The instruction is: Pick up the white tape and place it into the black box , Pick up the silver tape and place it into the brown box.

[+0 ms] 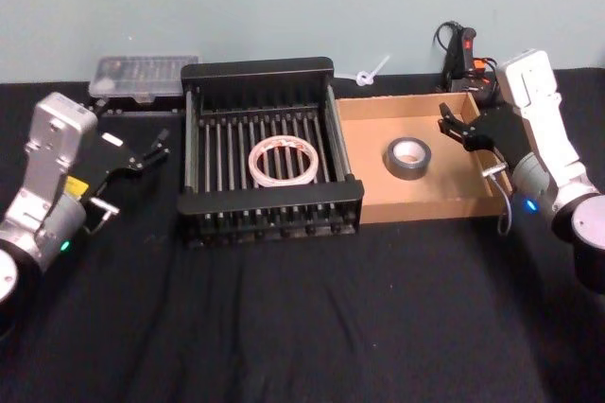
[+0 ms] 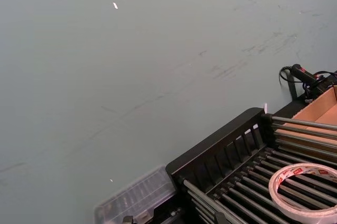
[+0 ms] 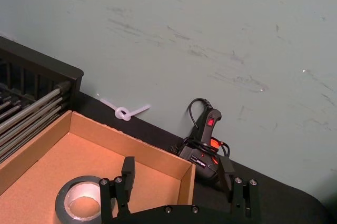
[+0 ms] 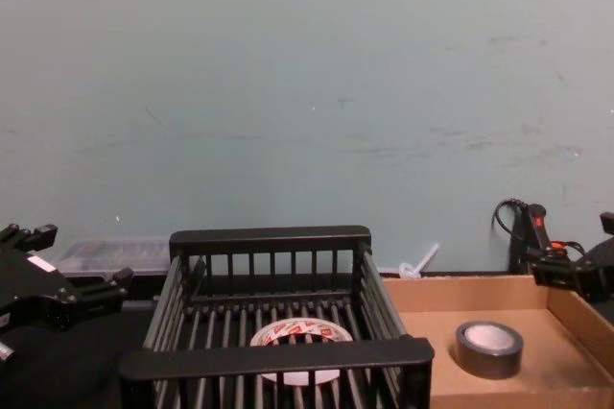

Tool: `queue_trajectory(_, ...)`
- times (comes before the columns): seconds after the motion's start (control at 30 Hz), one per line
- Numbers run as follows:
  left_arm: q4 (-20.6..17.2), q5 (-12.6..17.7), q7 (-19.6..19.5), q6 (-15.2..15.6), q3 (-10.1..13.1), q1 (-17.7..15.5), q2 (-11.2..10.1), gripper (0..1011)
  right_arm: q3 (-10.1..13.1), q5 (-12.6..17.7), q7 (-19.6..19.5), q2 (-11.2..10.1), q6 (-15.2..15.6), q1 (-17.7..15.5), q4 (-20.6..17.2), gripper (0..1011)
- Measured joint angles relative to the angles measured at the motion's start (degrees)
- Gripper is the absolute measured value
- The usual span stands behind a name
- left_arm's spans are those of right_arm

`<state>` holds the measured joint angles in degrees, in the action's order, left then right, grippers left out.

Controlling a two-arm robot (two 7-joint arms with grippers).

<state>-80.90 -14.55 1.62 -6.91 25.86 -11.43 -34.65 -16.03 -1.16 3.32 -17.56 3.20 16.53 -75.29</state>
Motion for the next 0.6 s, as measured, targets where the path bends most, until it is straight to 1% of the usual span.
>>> queue_trajectory(0.6, 0.00, 0.00, 0.00, 0.00, 0.00, 0.00, 0.00, 1001, 0.00, 0.09, 0.07, -0.03, 0.02, 0.00, -0.04, 1002)
